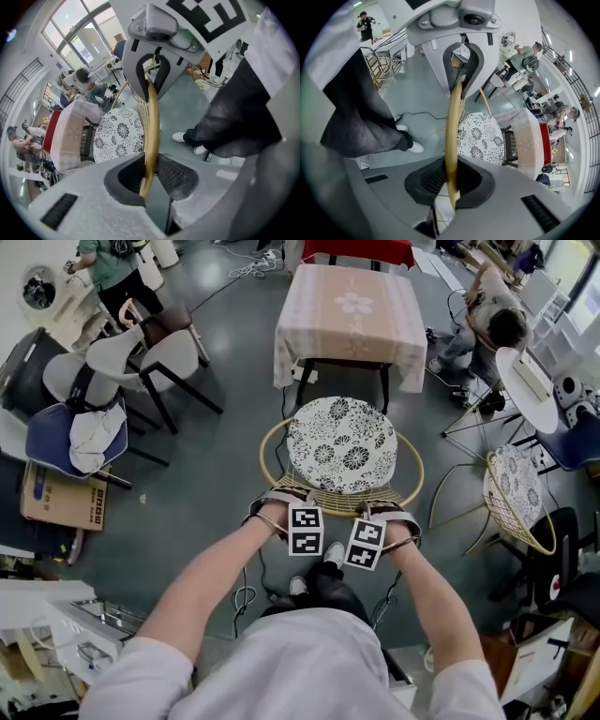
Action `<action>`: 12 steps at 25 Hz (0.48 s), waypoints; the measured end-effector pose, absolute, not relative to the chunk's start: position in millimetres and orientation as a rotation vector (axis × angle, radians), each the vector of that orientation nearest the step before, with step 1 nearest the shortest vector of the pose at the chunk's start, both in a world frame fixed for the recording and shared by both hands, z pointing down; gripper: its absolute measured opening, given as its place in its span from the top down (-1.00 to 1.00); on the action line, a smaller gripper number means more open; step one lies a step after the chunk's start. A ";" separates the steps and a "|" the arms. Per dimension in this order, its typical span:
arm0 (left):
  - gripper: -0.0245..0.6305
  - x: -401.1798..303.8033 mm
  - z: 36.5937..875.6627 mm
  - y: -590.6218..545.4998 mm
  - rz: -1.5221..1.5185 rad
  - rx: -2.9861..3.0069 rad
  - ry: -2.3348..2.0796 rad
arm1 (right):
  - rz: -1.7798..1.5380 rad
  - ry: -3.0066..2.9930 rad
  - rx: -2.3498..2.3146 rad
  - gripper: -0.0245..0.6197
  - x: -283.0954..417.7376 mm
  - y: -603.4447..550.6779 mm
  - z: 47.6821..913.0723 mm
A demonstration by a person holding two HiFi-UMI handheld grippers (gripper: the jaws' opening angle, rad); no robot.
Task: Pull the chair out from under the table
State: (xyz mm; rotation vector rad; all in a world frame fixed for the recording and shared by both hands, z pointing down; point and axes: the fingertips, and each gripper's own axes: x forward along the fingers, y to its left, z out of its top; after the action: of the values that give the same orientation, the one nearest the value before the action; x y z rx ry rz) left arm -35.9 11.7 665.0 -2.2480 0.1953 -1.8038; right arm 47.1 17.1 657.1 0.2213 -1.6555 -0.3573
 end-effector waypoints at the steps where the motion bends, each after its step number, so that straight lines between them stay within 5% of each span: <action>1: 0.71 -35.4 664.8 14.1 -1.803 -2.248 0.196 | -0.357 -1.655 0.223 0.83 47.6 19.5 657.2; 12: 0.71 -37.6 663.9 37.4 -1.809 -2.250 0.186 | -0.346 -1.660 0.251 0.83 46.0 41.5 656.2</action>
State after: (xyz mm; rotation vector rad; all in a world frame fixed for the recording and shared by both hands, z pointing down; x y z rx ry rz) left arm -37.6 37.4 663.9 -2.2499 0.1862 -1.8089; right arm 46.0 41.5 656.2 0.2505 -1.6601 -0.3458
